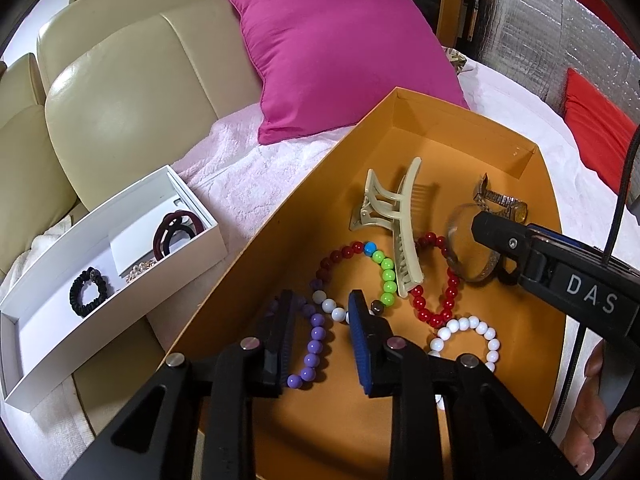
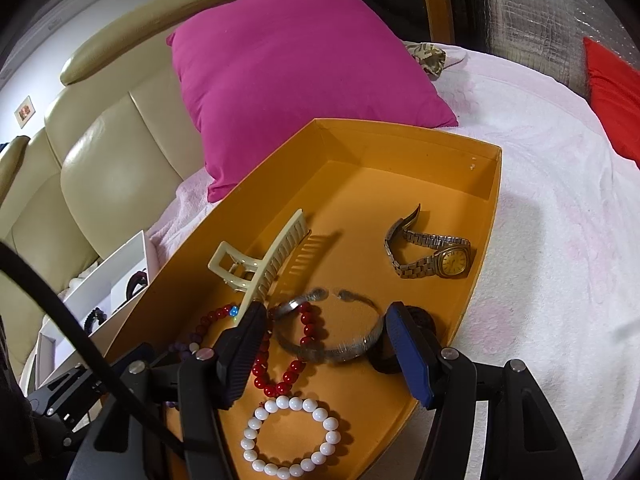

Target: Organize jewelry

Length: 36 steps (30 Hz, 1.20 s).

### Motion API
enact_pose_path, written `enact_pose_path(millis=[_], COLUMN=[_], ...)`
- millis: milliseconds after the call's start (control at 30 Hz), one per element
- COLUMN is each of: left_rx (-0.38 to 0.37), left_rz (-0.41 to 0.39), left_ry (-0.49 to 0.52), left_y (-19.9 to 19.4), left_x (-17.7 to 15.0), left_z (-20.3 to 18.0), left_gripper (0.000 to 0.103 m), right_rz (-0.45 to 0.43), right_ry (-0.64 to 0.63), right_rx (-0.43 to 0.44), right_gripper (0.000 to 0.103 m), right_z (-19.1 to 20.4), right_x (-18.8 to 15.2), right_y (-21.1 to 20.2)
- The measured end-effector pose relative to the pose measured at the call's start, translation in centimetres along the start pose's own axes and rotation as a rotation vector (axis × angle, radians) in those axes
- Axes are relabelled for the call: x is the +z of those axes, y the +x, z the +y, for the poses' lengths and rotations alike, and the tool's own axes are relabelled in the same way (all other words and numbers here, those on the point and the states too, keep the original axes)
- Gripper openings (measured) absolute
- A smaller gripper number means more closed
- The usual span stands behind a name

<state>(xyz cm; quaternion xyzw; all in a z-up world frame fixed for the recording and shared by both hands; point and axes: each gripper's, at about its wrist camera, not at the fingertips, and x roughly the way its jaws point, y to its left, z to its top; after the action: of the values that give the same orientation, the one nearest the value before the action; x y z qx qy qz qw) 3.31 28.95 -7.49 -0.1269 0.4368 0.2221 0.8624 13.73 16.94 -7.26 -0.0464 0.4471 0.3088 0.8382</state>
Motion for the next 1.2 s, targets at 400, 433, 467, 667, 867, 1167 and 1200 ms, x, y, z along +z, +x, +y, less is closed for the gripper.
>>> enact_pose_path(millis=[400, 433, 467, 667, 867, 1167, 1200], left_rx=[0.001, 0.001, 0.002, 0.003, 0.017, 0.035, 0.036], left_rz=[0.006, 0.007, 0.009, 0.01, 0.024, 0.045, 0.05], left_ry=[0.001, 0.001, 0.001, 0.005, 0.009, 0.022, 0.024], left_y=[0.0, 0.0, 0.1, 0.1, 0.5, 1.2, 1.4], left_x=[0.0, 0.0, 0.0, 0.0, 0.0, -0.2, -0.2], left_z=[0.0, 0.0, -0.1, -0.2, -0.1, -0.1, -0.1], left_gripper=[0.027, 0.027, 0.027, 0.027, 0.027, 0.027, 0.027], right_rz=[-0.016, -0.017, -0.018, -0.049, -0.017, 0.029, 0.038], right_ry=[-0.009, -0.01, -0.005, 0.034, 0.034, 0.026, 0.03], right_rx=[-0.005, -0.005, -0.001, 0.015, -0.051, -0.12, -0.123], right_gripper=[0.067, 0.067, 0.067, 0.066, 0.047, 0.032, 0.031], right_z=[0.1, 0.1, 0.1, -0.3, -0.8, -1.0, -1.0], right_x=[-0.2, -0.2, -0.2, -0.1, 0.1, 0.2, 0.2], right_y=[-0.2, -0.2, -0.3, -1.1, -0.6, -0.2, -0.2])
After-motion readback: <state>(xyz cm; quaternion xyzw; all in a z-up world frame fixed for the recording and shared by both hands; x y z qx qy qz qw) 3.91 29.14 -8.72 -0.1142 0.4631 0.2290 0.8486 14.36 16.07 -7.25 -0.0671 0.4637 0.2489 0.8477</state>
